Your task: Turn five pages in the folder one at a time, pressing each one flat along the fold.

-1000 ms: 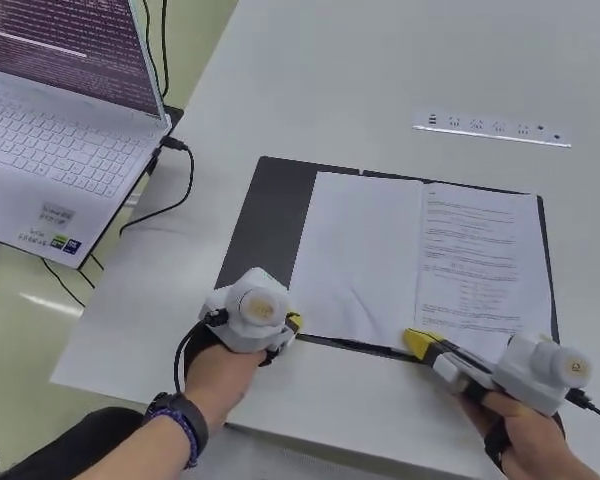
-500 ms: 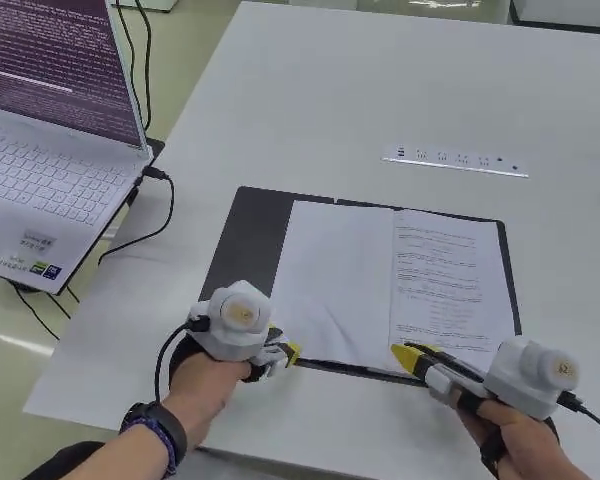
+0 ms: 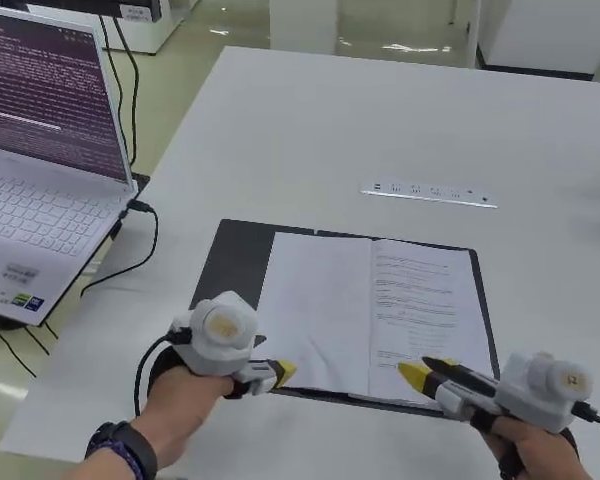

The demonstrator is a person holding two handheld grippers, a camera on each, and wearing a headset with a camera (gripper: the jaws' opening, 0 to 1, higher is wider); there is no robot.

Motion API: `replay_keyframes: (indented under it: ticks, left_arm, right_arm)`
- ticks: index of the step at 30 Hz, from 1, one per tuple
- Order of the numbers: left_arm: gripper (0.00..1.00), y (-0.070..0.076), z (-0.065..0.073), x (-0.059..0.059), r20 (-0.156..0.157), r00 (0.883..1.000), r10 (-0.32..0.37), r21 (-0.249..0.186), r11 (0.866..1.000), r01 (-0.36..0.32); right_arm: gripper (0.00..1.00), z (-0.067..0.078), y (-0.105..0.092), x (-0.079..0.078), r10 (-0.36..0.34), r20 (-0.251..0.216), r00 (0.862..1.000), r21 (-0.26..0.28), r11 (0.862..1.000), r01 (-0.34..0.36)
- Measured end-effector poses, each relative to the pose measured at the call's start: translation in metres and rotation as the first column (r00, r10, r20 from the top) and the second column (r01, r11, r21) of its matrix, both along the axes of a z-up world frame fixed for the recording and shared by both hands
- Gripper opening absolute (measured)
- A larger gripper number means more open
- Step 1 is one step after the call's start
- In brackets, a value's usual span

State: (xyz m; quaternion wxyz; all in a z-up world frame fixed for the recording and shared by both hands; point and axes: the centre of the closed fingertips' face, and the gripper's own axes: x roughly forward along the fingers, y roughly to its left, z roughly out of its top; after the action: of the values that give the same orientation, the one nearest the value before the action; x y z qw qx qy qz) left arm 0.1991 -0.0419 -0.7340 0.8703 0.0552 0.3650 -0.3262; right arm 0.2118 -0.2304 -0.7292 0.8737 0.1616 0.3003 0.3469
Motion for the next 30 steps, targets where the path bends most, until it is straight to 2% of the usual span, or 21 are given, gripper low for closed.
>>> replay_keyframes:
  ticks: [3,12,15,19,27,30]
  left_arm:
    - [0.42,0.001,0.004,-0.002,0.002,1.0,-0.013,-0.004,1.0,0.013]
    - [0.46,0.008,0.031,-0.005,0.058,0.998,-0.02,-0.017,1.0,0.021]
    - [0.47,0.011,0.033,-0.007,0.052,0.998,-0.021,-0.016,1.0,0.022]
    - [0.5,0.017,0.041,-0.009,0.053,0.999,0.003,-0.041,0.999,-0.001]
    - [0.56,0.029,0.058,-0.014,0.099,0.995,0.004,-0.018,1.0,-0.002]
    - [0.58,0.034,0.061,-0.015,0.104,0.995,0.004,-0.018,1.0,-0.002]
  right_arm:
    - [0.38,0.007,-0.006,0.002,-0.003,0.013,1.0,-0.002,1.0,0.003]
    - [0.41,0.029,-0.035,0.001,-0.049,0.066,0.997,-0.021,0.998,0.051]
    - [0.44,0.036,-0.048,0.001,-0.094,0.078,0.993,0.0,0.996,0.094]
    - [0.47,0.043,-0.063,-0.003,-0.132,0.092,0.987,0.0,0.991,0.133]
    - [0.52,0.052,-0.086,-0.017,-0.177,0.111,0.978,-0.015,0.984,0.179]
    - [0.53,0.056,-0.092,-0.019,-0.172,0.124,0.977,-0.04,0.983,0.178]
